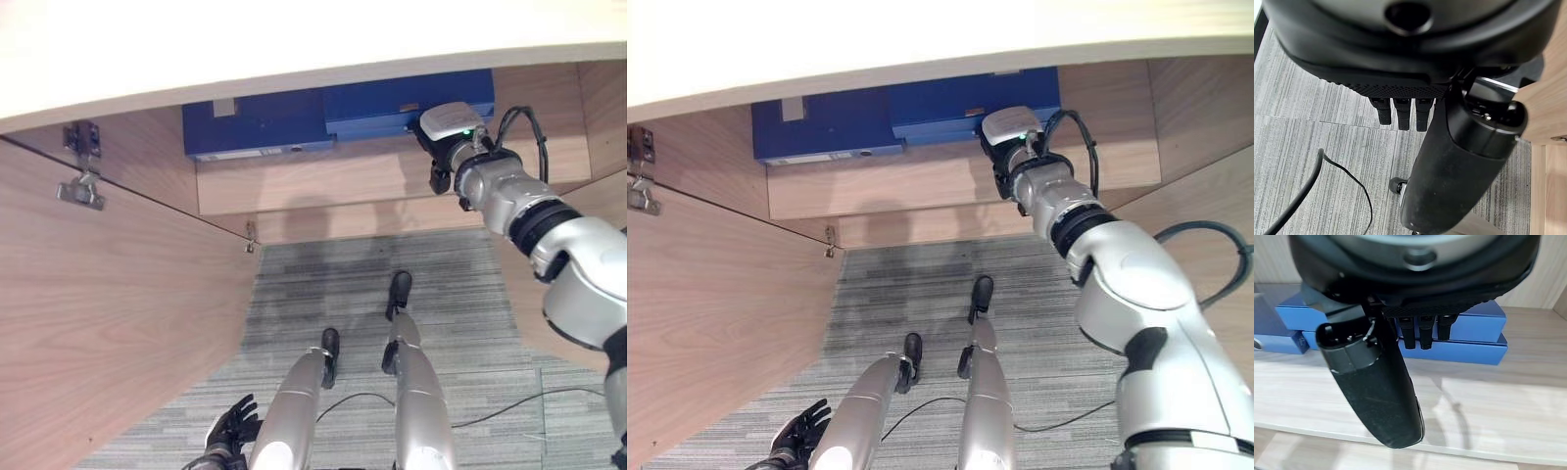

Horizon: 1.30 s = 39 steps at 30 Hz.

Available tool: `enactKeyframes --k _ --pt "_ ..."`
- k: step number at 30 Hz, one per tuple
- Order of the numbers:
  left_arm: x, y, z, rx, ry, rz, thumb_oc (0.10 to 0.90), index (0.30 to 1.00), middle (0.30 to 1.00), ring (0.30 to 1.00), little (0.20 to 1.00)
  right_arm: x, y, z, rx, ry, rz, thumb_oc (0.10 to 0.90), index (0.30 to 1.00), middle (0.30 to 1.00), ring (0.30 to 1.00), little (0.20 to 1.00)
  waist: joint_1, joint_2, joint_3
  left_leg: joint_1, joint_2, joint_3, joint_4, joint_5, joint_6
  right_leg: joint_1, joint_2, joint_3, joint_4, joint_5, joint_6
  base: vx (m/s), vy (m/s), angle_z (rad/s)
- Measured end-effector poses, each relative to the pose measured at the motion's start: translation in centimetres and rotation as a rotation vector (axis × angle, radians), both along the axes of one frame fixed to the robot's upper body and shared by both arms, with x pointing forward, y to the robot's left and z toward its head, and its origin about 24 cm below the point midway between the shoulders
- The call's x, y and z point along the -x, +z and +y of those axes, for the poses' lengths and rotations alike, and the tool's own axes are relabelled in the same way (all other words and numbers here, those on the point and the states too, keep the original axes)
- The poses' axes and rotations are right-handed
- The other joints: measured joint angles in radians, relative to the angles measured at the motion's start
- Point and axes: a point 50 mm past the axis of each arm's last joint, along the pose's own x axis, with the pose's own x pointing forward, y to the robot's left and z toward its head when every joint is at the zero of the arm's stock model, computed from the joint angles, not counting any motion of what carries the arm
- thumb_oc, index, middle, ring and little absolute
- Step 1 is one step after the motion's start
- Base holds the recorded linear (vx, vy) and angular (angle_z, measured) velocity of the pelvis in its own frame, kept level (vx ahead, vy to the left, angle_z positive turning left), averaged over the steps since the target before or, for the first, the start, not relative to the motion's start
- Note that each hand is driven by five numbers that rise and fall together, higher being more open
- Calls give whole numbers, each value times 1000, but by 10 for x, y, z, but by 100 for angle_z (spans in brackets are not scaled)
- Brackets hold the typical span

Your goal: Put the empty folder in the office cabinet

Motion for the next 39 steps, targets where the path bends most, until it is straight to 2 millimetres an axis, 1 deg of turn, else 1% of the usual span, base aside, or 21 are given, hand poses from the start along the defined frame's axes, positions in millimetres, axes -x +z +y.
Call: enactKeyframes --k 3,5,7,9,12,14,20,21,22,24,25,27,29,30,31,32,33,34,35,37,39 --pt "4 -1 5 -2 21 23 800 900 900 900 900 7 -15 12 50 97 42 800 900 900 900 900 -16 -40 5 60 -8 4 13 -16 7 74 -5 6 -24 69 -11 -48 -2 7" --pt "6 -1 8 -10 27 29 800 900 900 900 900 11 -22 23 66 154 54 800 900 900 900 900 -26 -64 1 92 -6 9 4 -20 5 100 -4 -1 -33 62 -3 -69 12 -12" --pt "8 1 22 -61 11 57 800 900 900 900 900 31 -37 28 61 289 99 800 900 900 900 900 -32 -119 0 198 -11 22 -9 -24 7 209 0 6 -58 87 -3 -148 38 -14" --pt "13 -1 35 -100 6 105 800 900 900 900 900 39 -56 10 -19 271 146 800 900 900 900 900 -29 -169 -10 277 -17 20 -14 -37 16 286 -3 12 -72 113 1 -144 57 0" --pt "12 -5 38 -110 7 142 800 900 900 900 900 36 -71 -18 -109 148 178 800 900 900 900 900 -24 -188 -21 334 0 35 -46 -28 29 324 -3 -7 -71 21 46 -63 67 -28" --pt "8 -12 36 -112 -17 211 800 900 900 900 900 34 -97 -52 -296 -49 237 800 900 900 900 900 -19 -183 -17 409 -6 56 -71 -18 47 396 -15 -8 -97 -11 58 -29 52 -23" --pt "5 -18 21 -104 -79 257 800 900 900 900 900 62 -161 -94 -706 -285 348 800 900 900 900 900 -26 -159 -17 511 -10 81 -157 14 75 449 -12 -34 -48 -29 73 30 35 -18" --pt "2 -18 18 -99 -84 249 800 900 900 900 900 68 -174 -95 -748 -318 375 800 900 900 900 900 -29 -156 -18 520 -11 82 -162 13 72 451 -11 -36 -43 -33 66 34 39 9" --pt "2 -18 19 -103 -92 260 800 900 900 900 900 84 -203 -99 -890 -390 397 800 900 900 900 900 -26 -146 -23 537 -11 69 -165 12 69 465 -11 -28 -29 -32 63 15 25 9" --pt "0 -19 16 -91 -102 256 800 900 900 900 900 103 -232 -99 -904 -444 505 800 900 900 900 900 -37 -136 -27 549 -11 68 -173 12 64 469 -8 -32 -5 -27 58 13 24 15" --pt "2 -19 17 -96 -111 267 800 900 900 900 900 123 -257 -97 -1020 -501 529 800 900 900 900 900 -32 -132 -30 573 -16 49 -180 16 56 496 -7 -31 -7 -2 39 3 23 27" --pt "7 -21 16 -90 -111 284 800 900 900 900 900 145 -287 -90 -1037 -575 649 800 900 900 900 900 -45 -130 -43 600 -18 38 -183 6 38 516 -5 -32 -7 22 12 -63 56 17" --pt "12 -22 17 -93 -115 300 800 900 900 900 900 177 -317 -86 -1085 -661 731 800 900 900 900 900 -48 -122 -83 599 -17 36 -185 7 35 523 7 -44 -27 20 11 -147 61 -1" --pt "15 -23 18 -96 -122 311 800 900 900 900 900 189 -329 -84 -1107 -703 766 800 900 900 900 900 -47 -120 -102 603 -1 35 -198 13 34 527 10 -64 -35 5 -5 -97 60 -20" --pt "17 -23 18 -96 -125 315 800 900 900 900 900 195 -334 -82 -1115 -723 794 800 900 900 900 900 -42 -119 -111 610 8 49 -214 20 32 517 10 -73 -22 -25 7 -139 101 -41" --pt "23 -24 19 -98 -121 332 800 900 900 900 900 200 -340 -78 -1120 -739 824 800 900 900 900 900 -40 -102 -118 615 50 91 -231 30 44 506 9 -108 34 -92 8 -129 109 -80" --pt "30 -29 11 -62 -98 357 800 900 900 900 900 211 -349 -78 -1134 -788 844 800 900 900 900 900 -34 -48 -160 613 112 130 -247 31 42 428 9 -142 276 -123 -33 -109 97 -86" --pt "45 -34 3 -33 -80 401 800 900 900 900 900 230 -358 -83 -1169 -856 859 800 900 900 900 900 -31 5 -219 627 153 141 -305 58 33 404 -31 -127 512 -145 -19 -84 61 -83" --pt "55 -37 -1 -28 -88 432 800 900 900 900 900 240 -363 -85 -1188 -896 865 800 900 900 900 900 -29 28 -252 655 173 154 -364 91 26 423 -59 -99 604 -156 -2 -24 1 -48" --pt "66 -38 2 -37 -80 481 800 900 900 900 900 259 -372 -85 -1351 -1012 795 800 900 900 900 900 -18 39 -293 695 204 175 -469 154 -3 536 -82 -39 618 -173 25 72 -108 -36" --pt "84 -38 11 -57 -56 528 800 900 900 900 900 273 -379 -79 -1449 -1062 759 800 900 900 900 900 -17 9 -357 695 206 187 -551 193 -34 631 -84 -22 443 -172 54 103 -134 -52"
